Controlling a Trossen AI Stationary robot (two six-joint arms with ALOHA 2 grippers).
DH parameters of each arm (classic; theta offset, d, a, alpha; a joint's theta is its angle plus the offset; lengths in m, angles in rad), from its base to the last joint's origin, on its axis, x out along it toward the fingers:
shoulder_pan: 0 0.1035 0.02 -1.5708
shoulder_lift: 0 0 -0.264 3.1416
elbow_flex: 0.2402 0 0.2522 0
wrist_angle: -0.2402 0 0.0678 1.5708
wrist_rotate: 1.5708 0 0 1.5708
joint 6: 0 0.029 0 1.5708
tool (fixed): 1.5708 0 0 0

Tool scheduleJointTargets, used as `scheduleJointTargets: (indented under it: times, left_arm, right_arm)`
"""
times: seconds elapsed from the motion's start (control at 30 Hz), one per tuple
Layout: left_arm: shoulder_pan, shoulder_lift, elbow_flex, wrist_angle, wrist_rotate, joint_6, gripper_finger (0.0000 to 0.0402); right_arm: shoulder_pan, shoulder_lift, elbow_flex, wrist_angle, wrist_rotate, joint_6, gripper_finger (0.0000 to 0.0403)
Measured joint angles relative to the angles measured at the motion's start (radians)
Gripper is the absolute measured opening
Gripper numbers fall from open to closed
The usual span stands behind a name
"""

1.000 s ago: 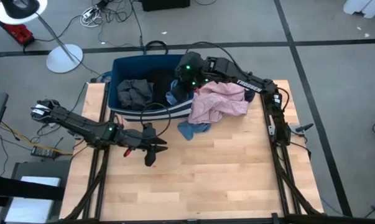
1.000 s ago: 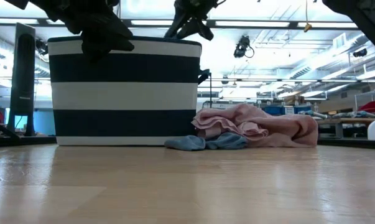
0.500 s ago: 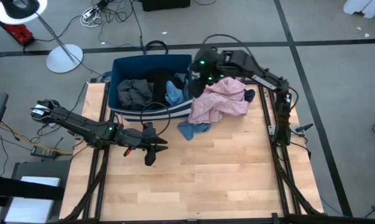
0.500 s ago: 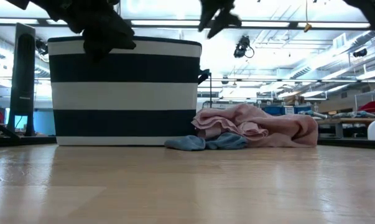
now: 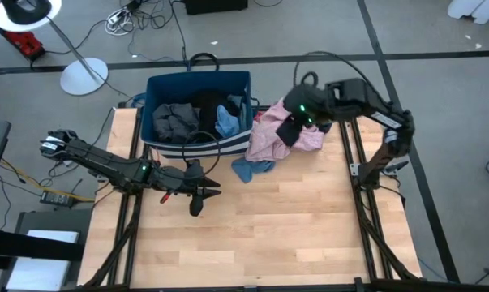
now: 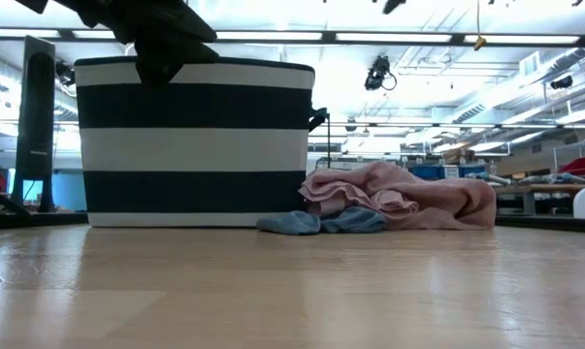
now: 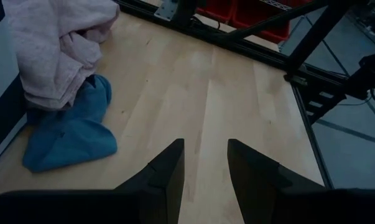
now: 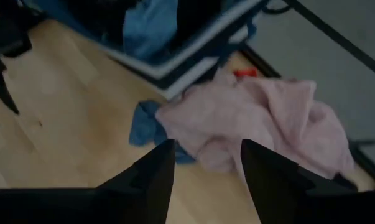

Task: Sort clothes
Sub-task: Put the blue sock into the blue laundry bin

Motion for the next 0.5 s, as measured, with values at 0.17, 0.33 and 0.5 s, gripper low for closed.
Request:
scheduleJointTargets:
  times: [0.17,0.33,0.5]
  left_arm:
    - [0.000,0.000,0.000,0.006,0.000,-0.001,0.0127]
    - [0.000,0.000,0.000,0.032,0.000,-0.002,0.0127]
    - [0.000,0.000,0.000,0.033,0.024,-0.002,0.0127]
  right_arm:
    - [0.106,-0.132,-0.262,0.039,0.040,0.204,0.0184]
    - [0.201,-0.262,-0.589,0.244,0.039,0.413,0.0185]
    - [0.243,-0.299,-0.830,0.488,0.000,0.464,0.0185]
